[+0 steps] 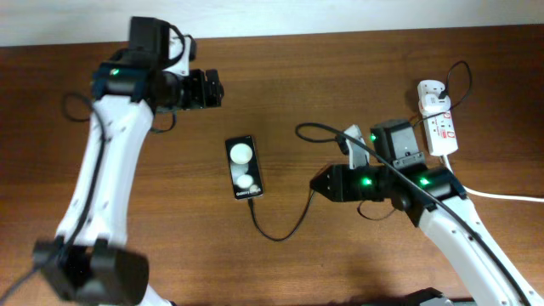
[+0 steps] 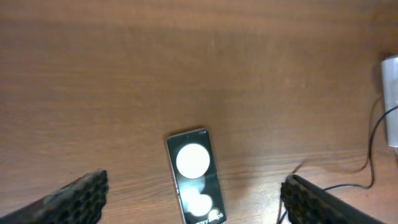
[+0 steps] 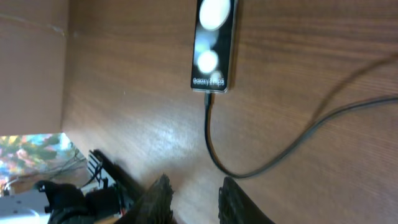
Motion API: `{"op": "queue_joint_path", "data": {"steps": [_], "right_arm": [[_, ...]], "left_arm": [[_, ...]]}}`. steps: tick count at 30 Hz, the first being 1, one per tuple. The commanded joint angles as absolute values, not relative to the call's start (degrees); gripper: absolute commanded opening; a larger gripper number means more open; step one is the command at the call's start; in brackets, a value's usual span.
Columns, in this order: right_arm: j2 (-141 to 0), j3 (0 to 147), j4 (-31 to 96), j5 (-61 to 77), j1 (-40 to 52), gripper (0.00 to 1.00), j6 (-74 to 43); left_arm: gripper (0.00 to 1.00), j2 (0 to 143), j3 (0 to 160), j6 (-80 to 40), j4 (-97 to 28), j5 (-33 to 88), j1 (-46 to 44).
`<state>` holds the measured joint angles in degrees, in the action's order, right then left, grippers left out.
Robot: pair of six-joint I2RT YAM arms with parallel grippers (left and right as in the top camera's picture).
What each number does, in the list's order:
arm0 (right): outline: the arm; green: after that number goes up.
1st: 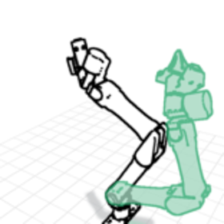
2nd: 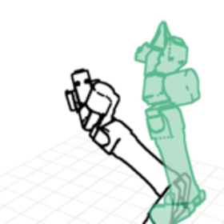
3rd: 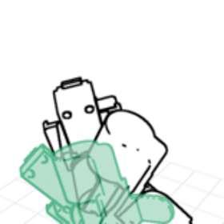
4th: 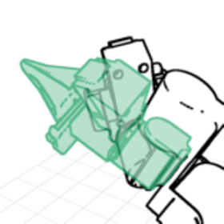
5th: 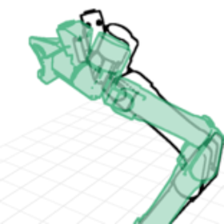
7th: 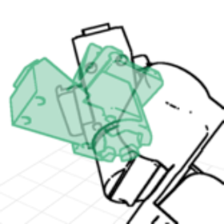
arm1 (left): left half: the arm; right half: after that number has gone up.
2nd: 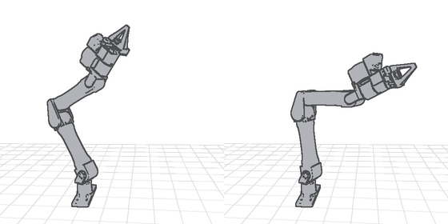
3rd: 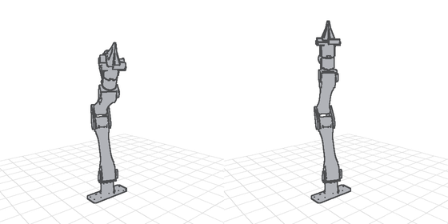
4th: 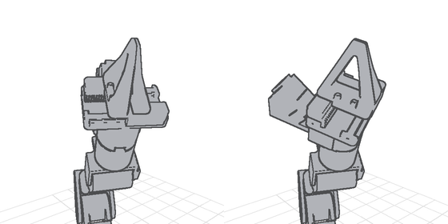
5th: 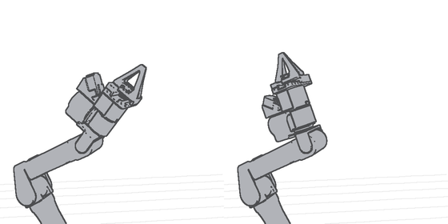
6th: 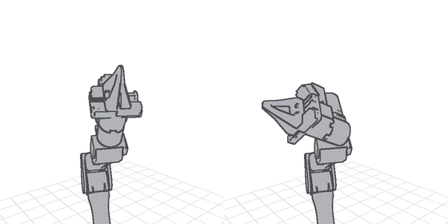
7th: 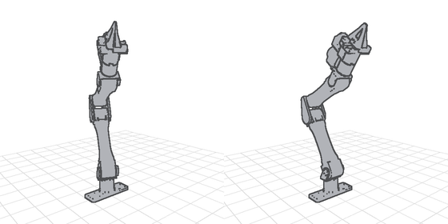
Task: Plug charger to phone and switch on socket
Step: 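Raise the left arm away and move the right gripper to the power strip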
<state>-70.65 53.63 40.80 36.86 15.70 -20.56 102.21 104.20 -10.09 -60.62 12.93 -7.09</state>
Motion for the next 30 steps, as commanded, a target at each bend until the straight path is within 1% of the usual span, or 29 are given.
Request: {"op": "queue_joint_path", "data": {"steps": [1, 5, 10, 15, 16, 17, 19, 20, 27, 30], "right_arm": [[-67.29, 54.7, 44.14, 33.54, 15.29, 0.28, -19.68], [-66.57, 60.25, 52.36, 26.55, 15.29, 0.28, -16.67], [-66.57, 72.07, 61.67, 19.53, 15.29, 0.28, -14.98], [-66.57, 81.06, 68.55, 15.35, 13.67, 0.25, -15.03], [-66.63, 82.54, 70.24, 15.35, 10.98, 0.25, -15.0], [-66.63, 83.09, 71.29, 15.42, 8.14, 0.23, -15.0], [-66.63, 83.2, 72.69, 16.47, 3.03, 0.15, -14.94], [-66.81, 83.2, 73.67, 18.94, -1.56, 0.12, -12.6], [-72.14, 83.2, 74.83, 25.76, -19.07, 0.08, -7.2], [-75.66, 83.2, 74.65, 27.99, -24.27, 0.07, -4.21]], "left_arm": [[0.99, 94.83, 104.79, -9.37, -61.84, 9.15, -5.3], [0.99, 90.04, 104.79, -9.37, -63.79, 9.15, -3.2], [0.99, 90.0, 104.77, -9.37, -67.68, 9.15, -3.2], [0.99, 90.0, 104.77, -9.39, -69.76, 9.15, -3.2], [0.99, 90.0, 104.77, -9.37, -69.76, 9.15, -3.2], [0.99, 90.0, 104.77, -9.37, -69.76, 9.15, -3.2], [0.99, 90.0, 104.77, -9.39, -69.76, 9.15, -3.2], [0.99, 90.0, 104.77, -9.39, -69.76, 9.15, -3.2], [0.99, 90.0, 104.77, -9.39, -69.76, 9.15, -3.2], [0.99, 90.0, 104.77, -9.39, -69.76, 9.15, -3.2]]}}
